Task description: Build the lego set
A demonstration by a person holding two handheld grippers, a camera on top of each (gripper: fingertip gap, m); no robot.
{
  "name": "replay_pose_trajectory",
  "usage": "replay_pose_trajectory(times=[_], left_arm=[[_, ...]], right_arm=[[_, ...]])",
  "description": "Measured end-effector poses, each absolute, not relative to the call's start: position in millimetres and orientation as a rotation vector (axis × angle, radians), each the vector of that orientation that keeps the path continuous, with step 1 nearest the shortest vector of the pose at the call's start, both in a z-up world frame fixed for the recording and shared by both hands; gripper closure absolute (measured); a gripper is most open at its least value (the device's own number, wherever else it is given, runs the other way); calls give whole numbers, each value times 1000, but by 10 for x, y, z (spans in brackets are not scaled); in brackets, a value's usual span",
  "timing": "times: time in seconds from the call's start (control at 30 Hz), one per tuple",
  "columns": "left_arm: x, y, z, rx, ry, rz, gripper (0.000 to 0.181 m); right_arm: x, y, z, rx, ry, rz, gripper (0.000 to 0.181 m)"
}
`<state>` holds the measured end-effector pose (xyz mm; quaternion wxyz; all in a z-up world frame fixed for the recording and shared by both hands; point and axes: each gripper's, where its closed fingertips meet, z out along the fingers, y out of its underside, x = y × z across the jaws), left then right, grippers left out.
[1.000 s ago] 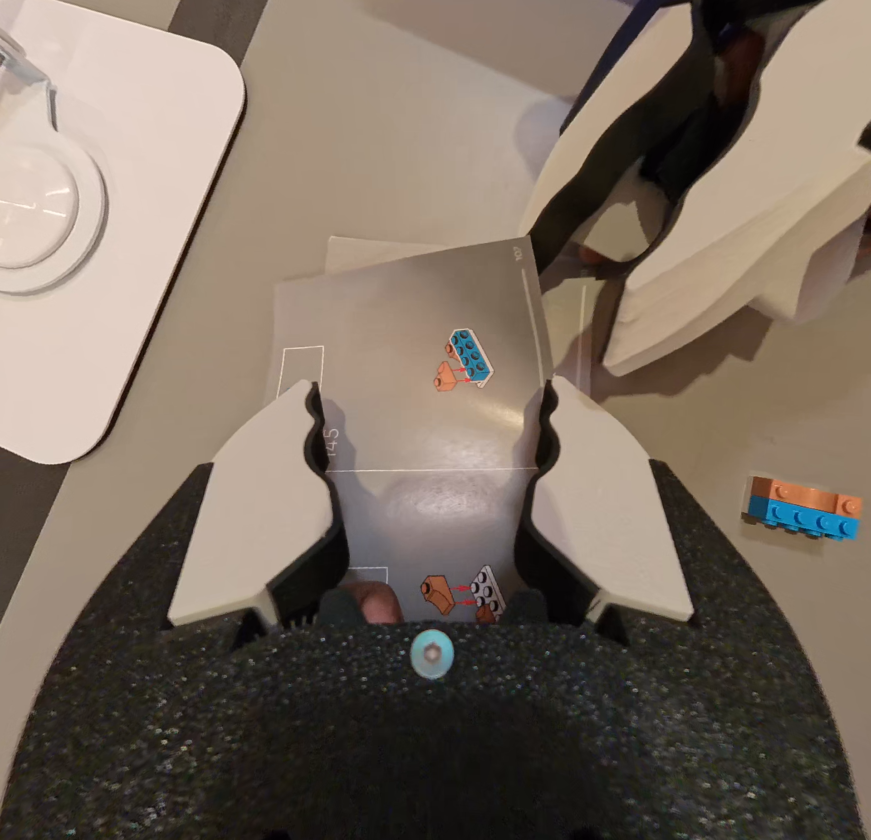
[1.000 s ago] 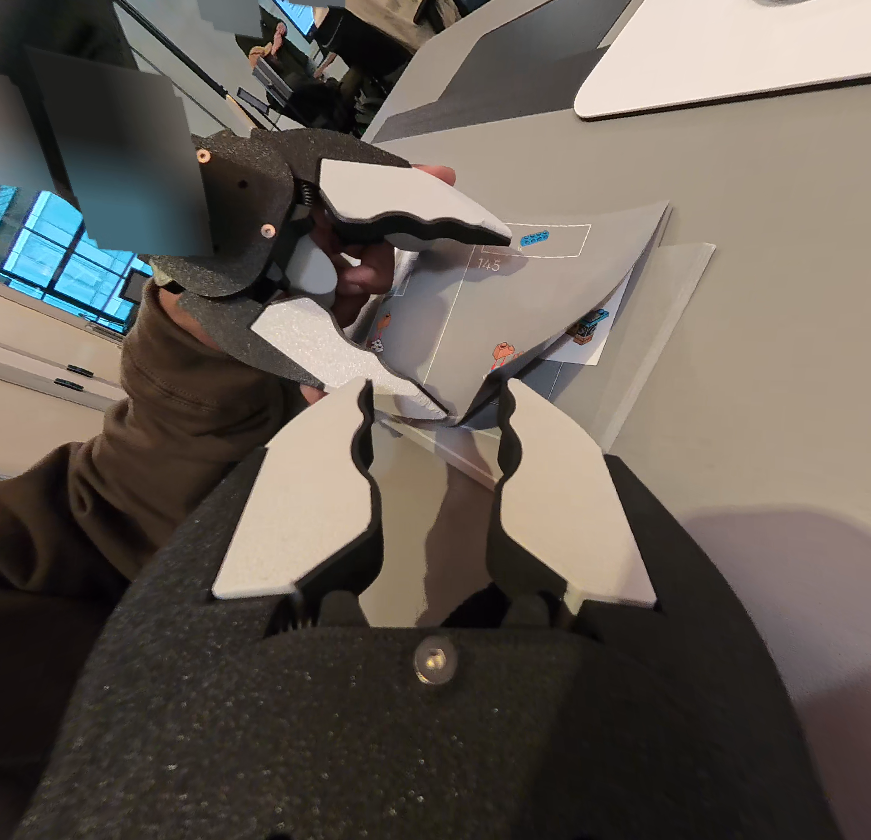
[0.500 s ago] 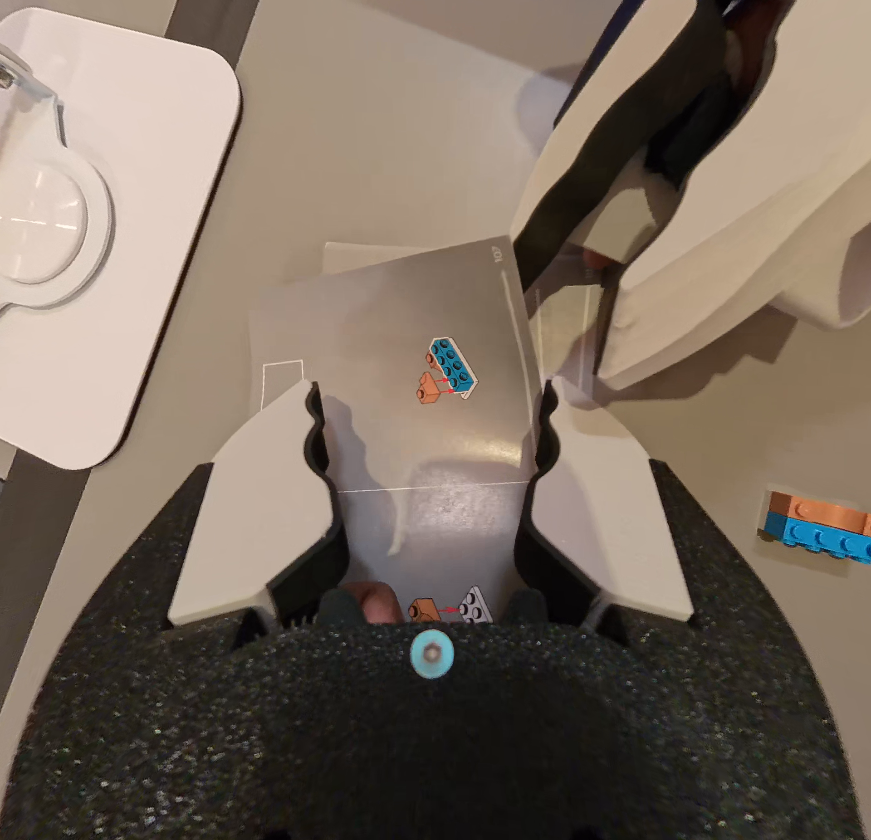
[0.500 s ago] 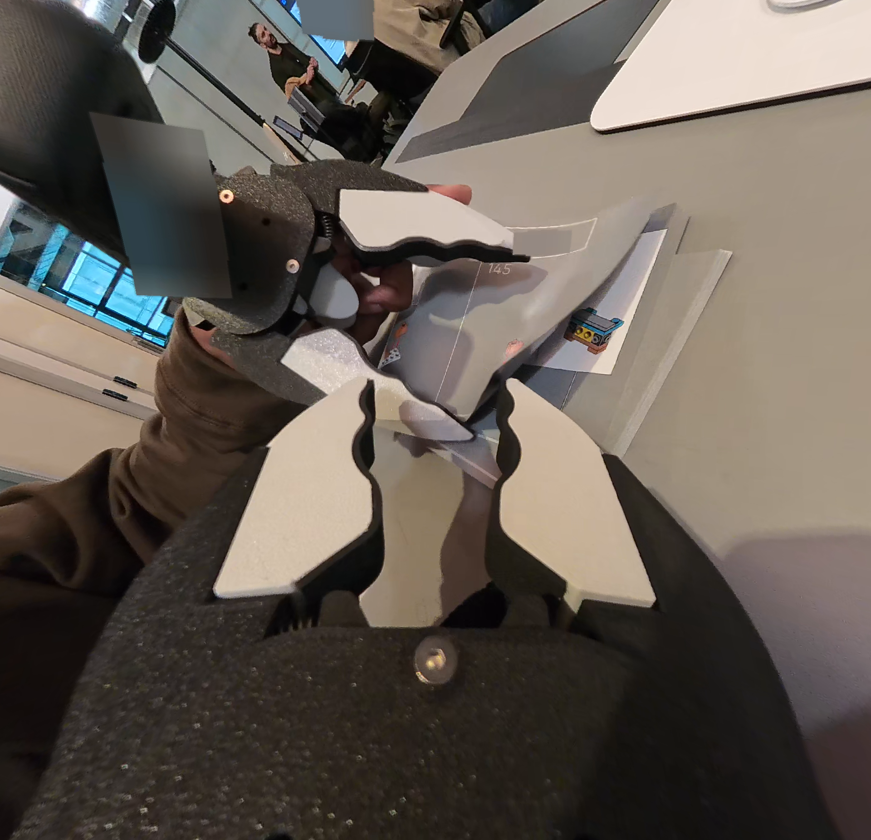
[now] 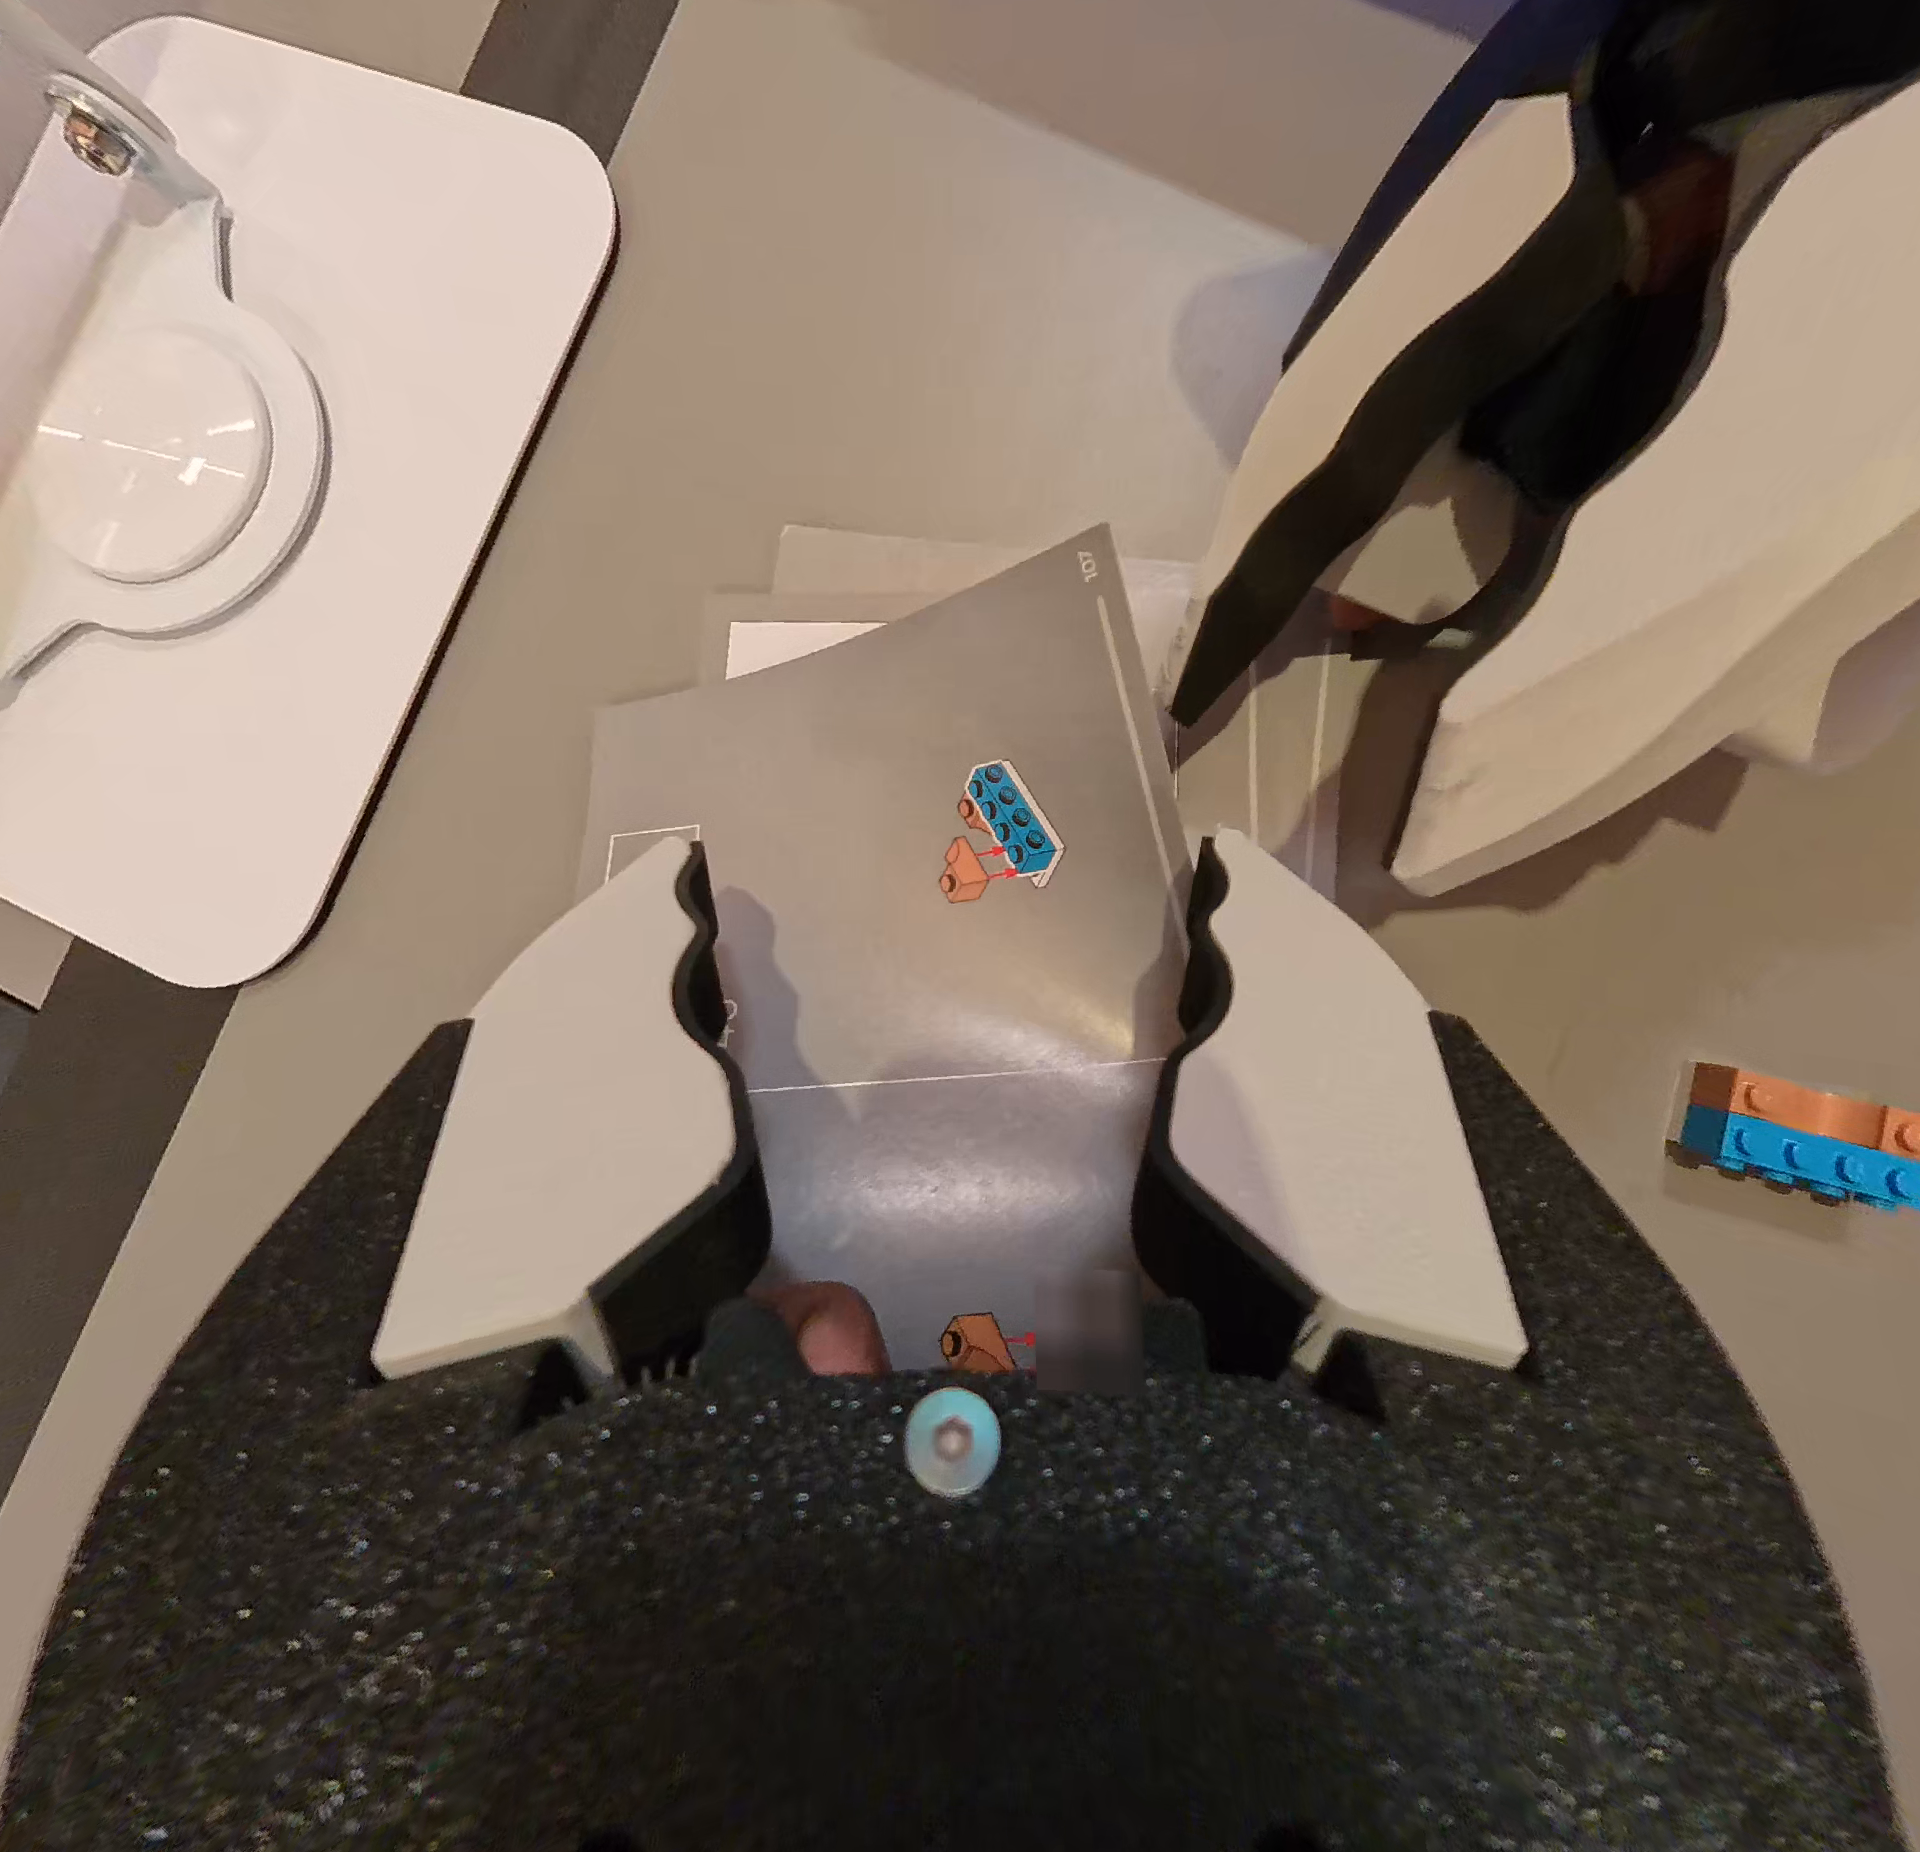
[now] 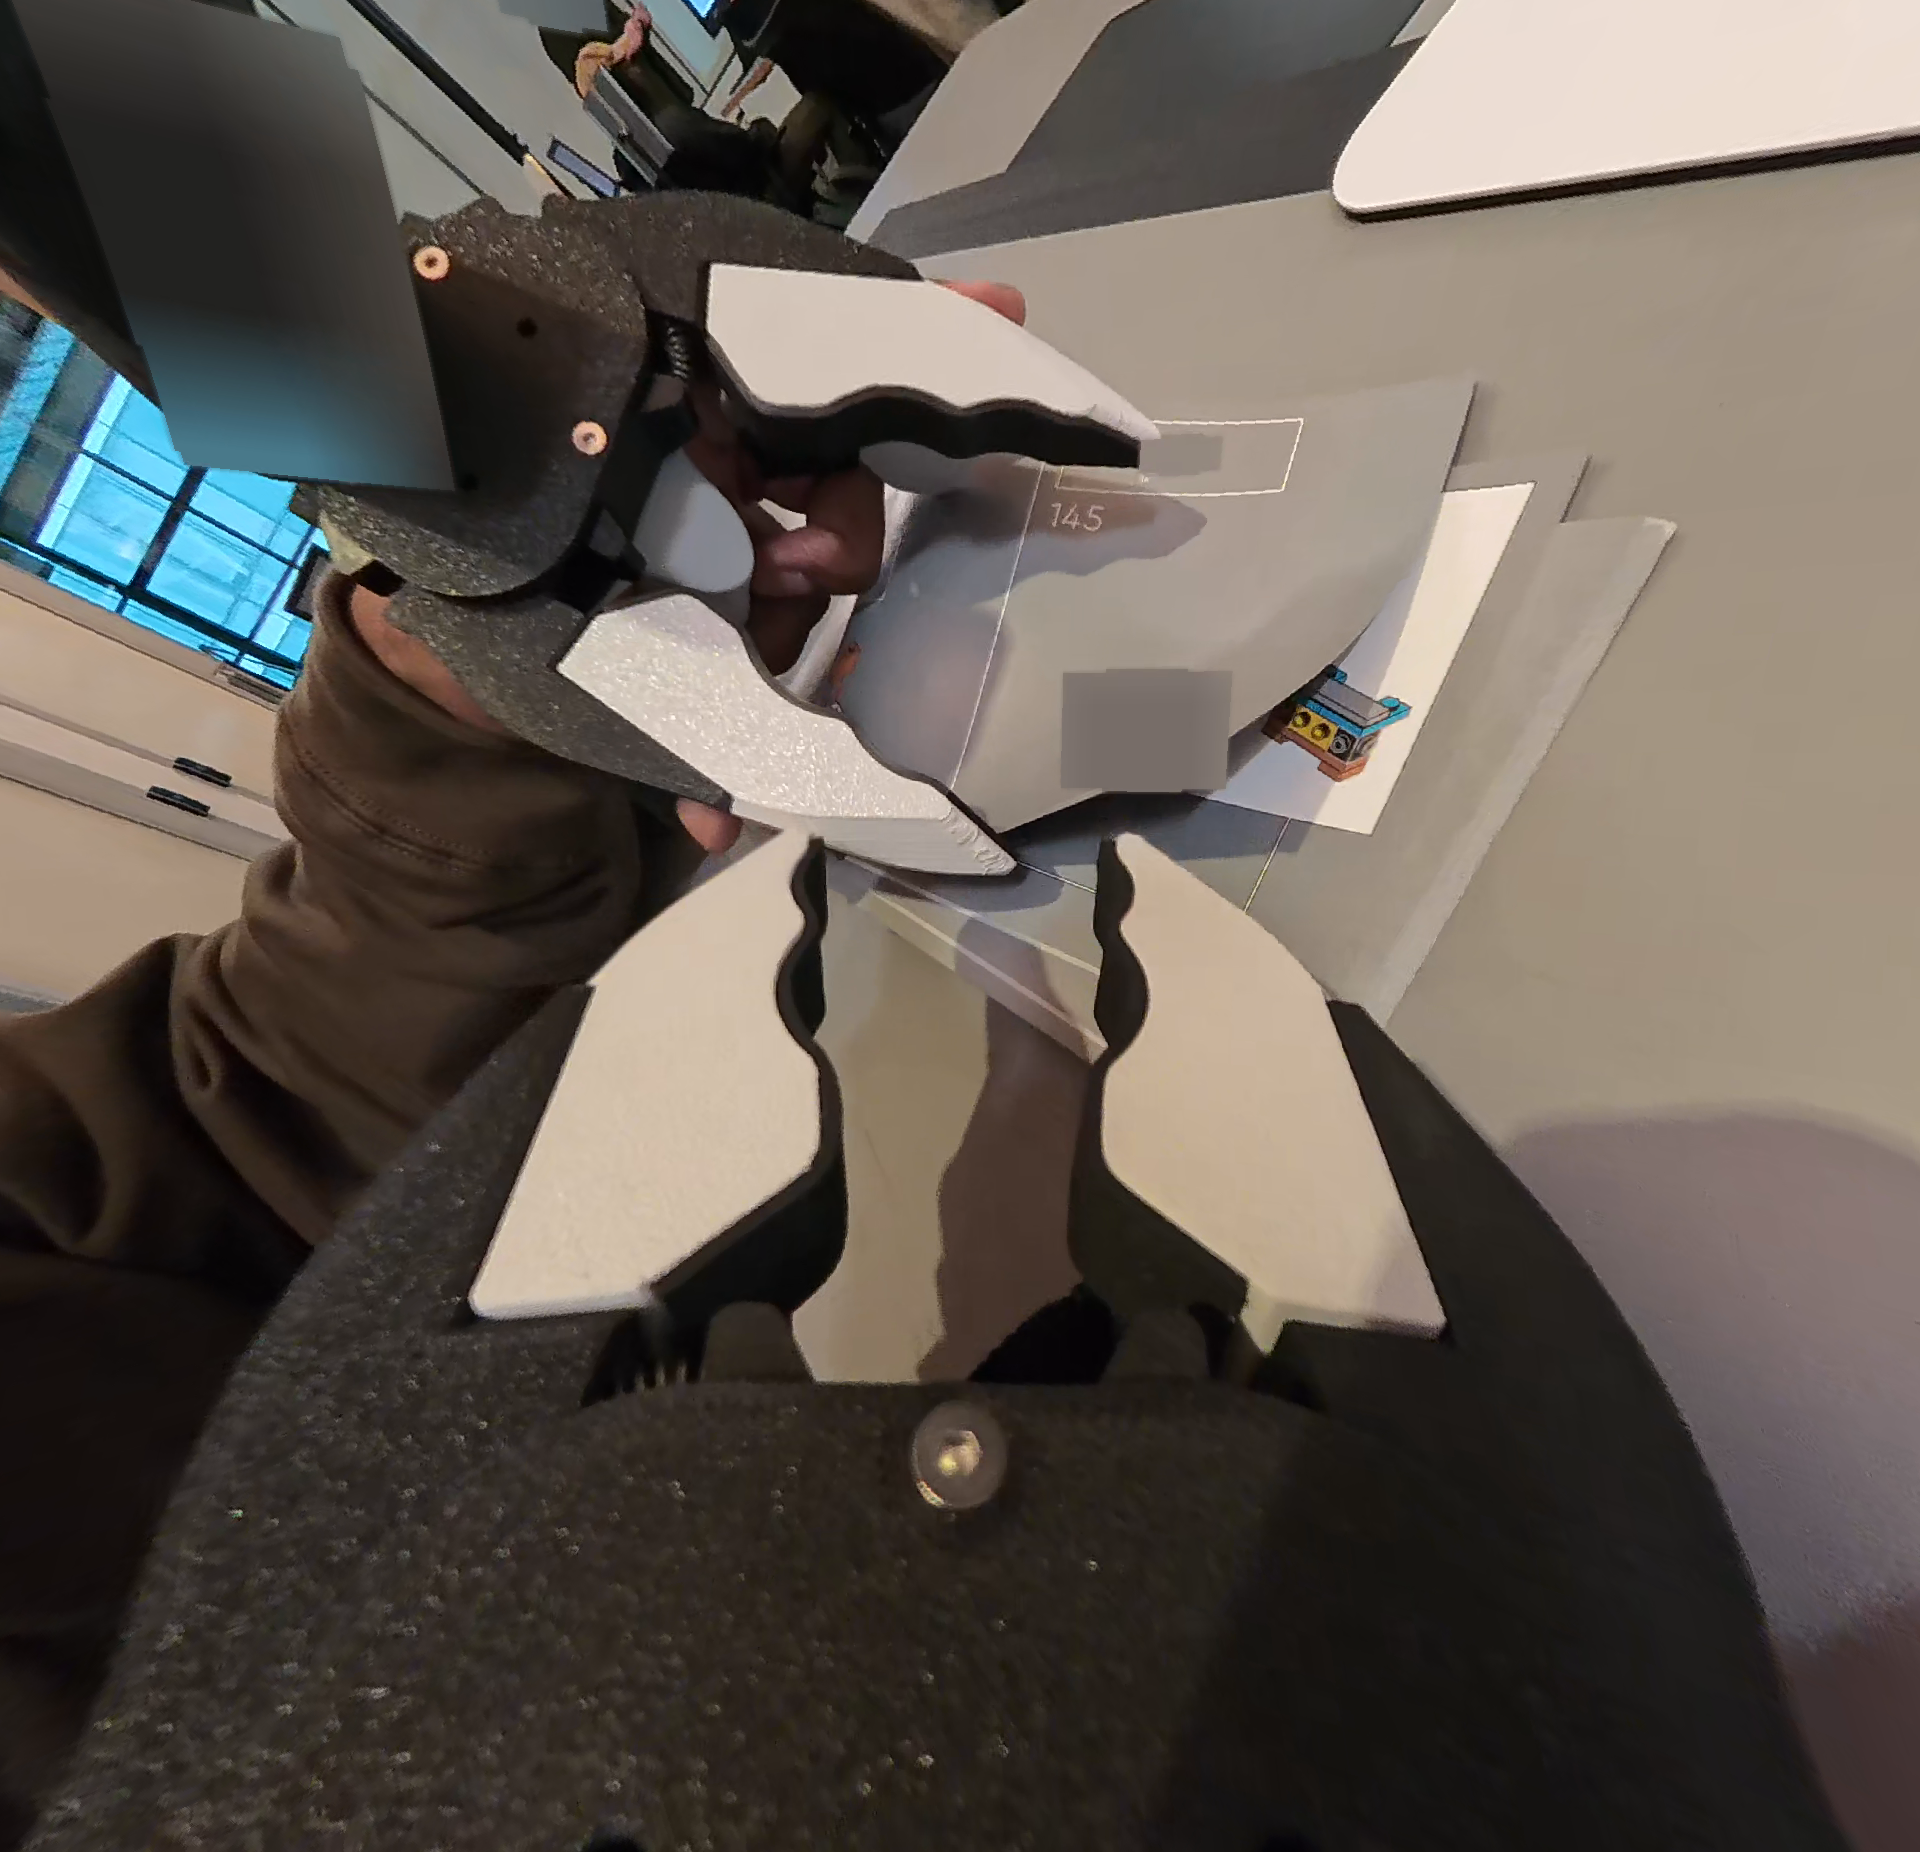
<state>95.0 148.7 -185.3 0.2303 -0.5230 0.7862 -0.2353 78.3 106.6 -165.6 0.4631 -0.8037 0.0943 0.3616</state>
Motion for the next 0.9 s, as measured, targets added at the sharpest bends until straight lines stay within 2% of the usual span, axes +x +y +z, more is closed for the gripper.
replay_pose_trajectory(times=[0.9], left_arm=[[871, 1560, -1708, -1433, 2146, -705, 93]], right_arm=[[796, 1241, -1534, -1880, 235, 948, 132]])
